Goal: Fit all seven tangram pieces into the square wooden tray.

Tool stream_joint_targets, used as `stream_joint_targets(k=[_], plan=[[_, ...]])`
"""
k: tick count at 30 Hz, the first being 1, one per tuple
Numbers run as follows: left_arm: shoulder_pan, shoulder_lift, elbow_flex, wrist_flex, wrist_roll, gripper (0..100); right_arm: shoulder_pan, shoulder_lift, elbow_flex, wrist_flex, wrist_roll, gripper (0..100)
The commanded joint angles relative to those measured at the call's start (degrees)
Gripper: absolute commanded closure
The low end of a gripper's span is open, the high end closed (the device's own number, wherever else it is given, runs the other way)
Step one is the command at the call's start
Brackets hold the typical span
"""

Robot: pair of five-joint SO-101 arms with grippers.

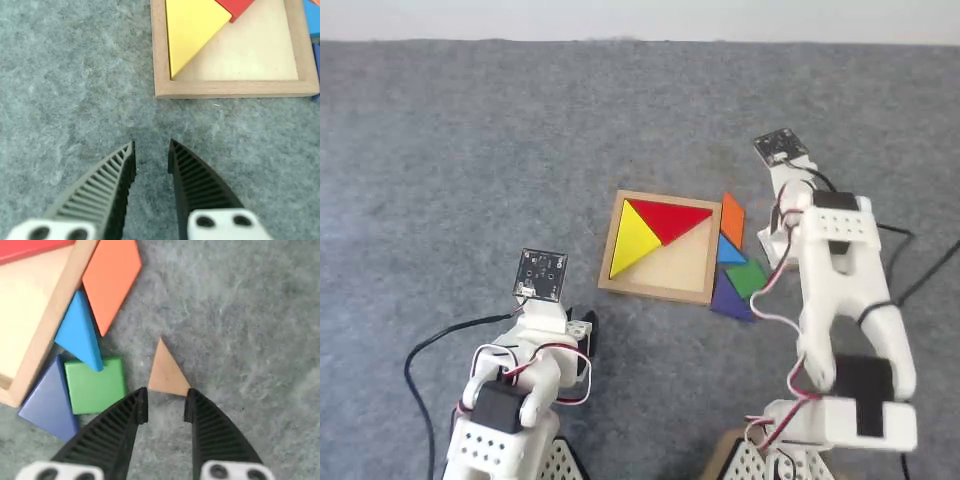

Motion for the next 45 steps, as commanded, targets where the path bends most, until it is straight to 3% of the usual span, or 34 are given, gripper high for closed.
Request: stream_joint_targets(k=[1, 7, 14, 20, 24, 30, 36, 45], plan=[[0.09, -0.97, -0.66, 0.09, 0.35, 89, 0.04, 3.30, -5.71, 1.10, 2.46, 85.1], [0.09, -0.97, -0.66, 0.09, 0.35, 89, -3.03, 3.56, -5.54, 0.40, 3.25, 85.0], [0.09, -0.97, -0.66, 0.09, 0.35, 89, -10.33, -2.59, -3.16, 0.66, -5.27, 85.0], [0.09, -0.97, -0.66, 0.09, 0.35, 89, -11.30, -6.46, -0.26, -10.24, -9.67, 84.7], [0.09, -0.97, -0.66, 0.09, 0.35, 89, -15.43, -0.84, -5.19, -11.38, -12.31, 80.9], [0.09, -0.97, -0.66, 0.09, 0.35, 89, -14.99, 14.20, -15.82, -11.56, -17.32, 70.4], [0.09, -0.97, -0.66, 0.09, 0.35, 89, -14.20, 22.64, -18.11, -14.37, -21.89, 70.6], [0.09, -0.97, -0.66, 0.09, 0.35, 89, -12.18, 24.13, -18.55, -10.24, -28.66, 74.2]])
